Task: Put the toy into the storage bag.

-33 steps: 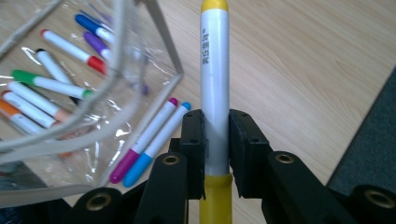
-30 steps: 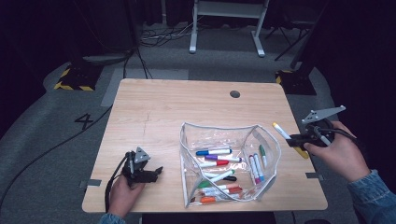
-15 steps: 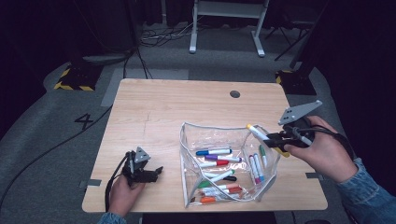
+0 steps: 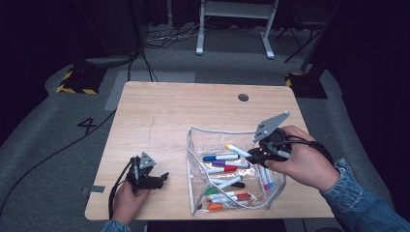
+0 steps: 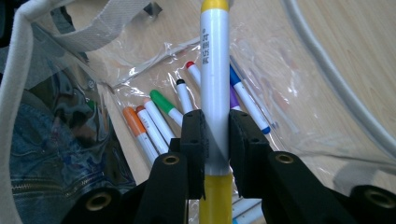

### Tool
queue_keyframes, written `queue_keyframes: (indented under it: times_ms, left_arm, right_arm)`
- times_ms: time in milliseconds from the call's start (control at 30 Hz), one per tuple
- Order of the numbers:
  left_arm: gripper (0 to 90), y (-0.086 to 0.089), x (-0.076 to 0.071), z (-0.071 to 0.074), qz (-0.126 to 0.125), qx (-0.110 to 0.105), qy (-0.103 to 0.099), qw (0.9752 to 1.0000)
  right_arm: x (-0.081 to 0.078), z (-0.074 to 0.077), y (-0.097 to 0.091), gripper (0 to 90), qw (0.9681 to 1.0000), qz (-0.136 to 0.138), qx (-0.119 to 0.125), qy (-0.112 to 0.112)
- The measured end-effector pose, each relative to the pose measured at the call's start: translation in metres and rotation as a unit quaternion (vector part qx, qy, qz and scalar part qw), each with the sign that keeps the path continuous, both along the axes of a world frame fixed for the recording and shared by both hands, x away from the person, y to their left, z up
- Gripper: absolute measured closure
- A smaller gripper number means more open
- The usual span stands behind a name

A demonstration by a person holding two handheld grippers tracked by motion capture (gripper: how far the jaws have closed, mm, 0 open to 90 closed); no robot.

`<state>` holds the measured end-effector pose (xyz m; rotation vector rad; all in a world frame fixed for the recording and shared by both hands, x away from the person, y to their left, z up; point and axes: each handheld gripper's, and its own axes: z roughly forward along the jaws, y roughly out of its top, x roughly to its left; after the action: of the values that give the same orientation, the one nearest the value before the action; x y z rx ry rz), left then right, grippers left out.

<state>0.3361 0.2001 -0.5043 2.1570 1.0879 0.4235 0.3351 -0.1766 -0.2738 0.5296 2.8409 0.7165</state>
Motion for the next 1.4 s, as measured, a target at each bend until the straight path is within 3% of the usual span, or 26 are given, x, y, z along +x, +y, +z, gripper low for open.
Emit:
queue_keyframes:
  times_ms: [233,433,700,1067,1400]
  left_arm:
    - [17.4,0.000,0.000,0.000,0.000,0.001,-0.001,1.0000]
    - [17.4,0.000,0.000,0.000,0.001,-0.001,-0.001,1.0000]
    - [17.4,0.000,0.000,0.000,0.001,-0.001,-0.001,1.0000]
    - [17.4,0.000,0.000,0.000,0.001,-0.001,-0.001,1.0000]
    - [17.4,0.000,0.000,0.000,0.000,-0.001,-0.001,1.0000]
  right_arm:
    - [-0.003,-0.015,0.023,76.6,0.9989,0.033,-0.024,0.025]
    - [-0.005,-0.029,0.041,76.7,0.9961,0.055,-0.053,0.045]
    - [-0.002,-0.055,0.060,76.6,0.9896,0.069,-0.101,0.076]
    - [0.005,-0.084,0.077,76.6,0.9799,0.079,-0.156,0.096]
    - [0.004,-0.106,0.082,76.5,0.9732,0.090,-0.178,0.114]
